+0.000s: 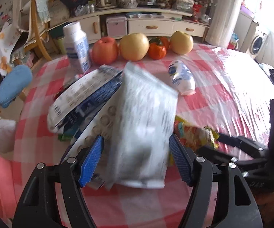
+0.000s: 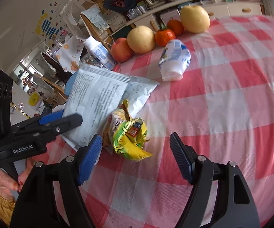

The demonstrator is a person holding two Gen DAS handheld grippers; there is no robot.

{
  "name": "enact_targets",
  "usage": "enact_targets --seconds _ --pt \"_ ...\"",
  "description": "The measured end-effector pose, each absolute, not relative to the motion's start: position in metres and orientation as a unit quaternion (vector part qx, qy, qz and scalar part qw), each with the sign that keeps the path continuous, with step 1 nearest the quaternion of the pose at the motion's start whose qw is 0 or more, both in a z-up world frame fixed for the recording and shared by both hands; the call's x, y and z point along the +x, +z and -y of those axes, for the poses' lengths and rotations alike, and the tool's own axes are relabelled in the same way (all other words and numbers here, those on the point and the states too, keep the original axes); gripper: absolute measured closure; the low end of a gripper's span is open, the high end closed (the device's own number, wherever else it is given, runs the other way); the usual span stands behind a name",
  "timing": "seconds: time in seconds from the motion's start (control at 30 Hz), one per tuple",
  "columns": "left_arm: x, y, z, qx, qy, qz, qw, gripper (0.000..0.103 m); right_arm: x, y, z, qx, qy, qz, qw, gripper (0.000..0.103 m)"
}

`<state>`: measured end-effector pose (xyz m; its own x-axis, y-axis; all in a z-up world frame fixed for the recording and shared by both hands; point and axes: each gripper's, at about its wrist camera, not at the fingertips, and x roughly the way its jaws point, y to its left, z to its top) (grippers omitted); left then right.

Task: Collect trash
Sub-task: 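Grasp the grey printed packet with the left tool while the right tool grasps the yellow snack bag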

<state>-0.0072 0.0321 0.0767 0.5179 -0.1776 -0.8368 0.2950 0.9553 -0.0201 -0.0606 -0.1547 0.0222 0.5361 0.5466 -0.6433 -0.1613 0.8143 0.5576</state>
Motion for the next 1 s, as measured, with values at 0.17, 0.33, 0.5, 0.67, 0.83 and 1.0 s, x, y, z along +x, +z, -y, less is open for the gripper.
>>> enact_targets --seconds 0.17,0.33,0.5,0.67,0.83,1.0 --pt "-0.002 0.077 -0.027 0.053 -0.143 -0.466 0.871 0.036 -0.060 0.020 0.147 0.218 0.214 -0.441 0.844 0.038" --pt "-0.002 0.078 -0.031 0.047 -0.138 -0.462 0.875 0.052 -0.055 0.017 0.148 0.224 0.216 -0.440 0.842 0.038" --pt "-0.001 0.076 -0.038 0.020 -0.144 -0.470 0.871 0.069 -0.054 0.018 0.145 0.219 0.215 -0.436 0.846 0.038" --pt "-0.010 0.072 -0.029 0.024 -0.168 -0.478 0.861 0.070 -0.053 0.019 0.146 0.219 0.209 -0.431 0.850 0.037" --pt "-0.013 0.064 -0.021 0.017 -0.194 -0.495 0.847 0.069 -0.054 0.021 0.148 0.193 0.184 -0.439 0.858 0.049" --pt "-0.014 0.056 -0.014 0.023 -0.198 -0.499 0.843 0.069 -0.059 0.024 0.152 0.173 0.176 -0.441 0.863 0.051"
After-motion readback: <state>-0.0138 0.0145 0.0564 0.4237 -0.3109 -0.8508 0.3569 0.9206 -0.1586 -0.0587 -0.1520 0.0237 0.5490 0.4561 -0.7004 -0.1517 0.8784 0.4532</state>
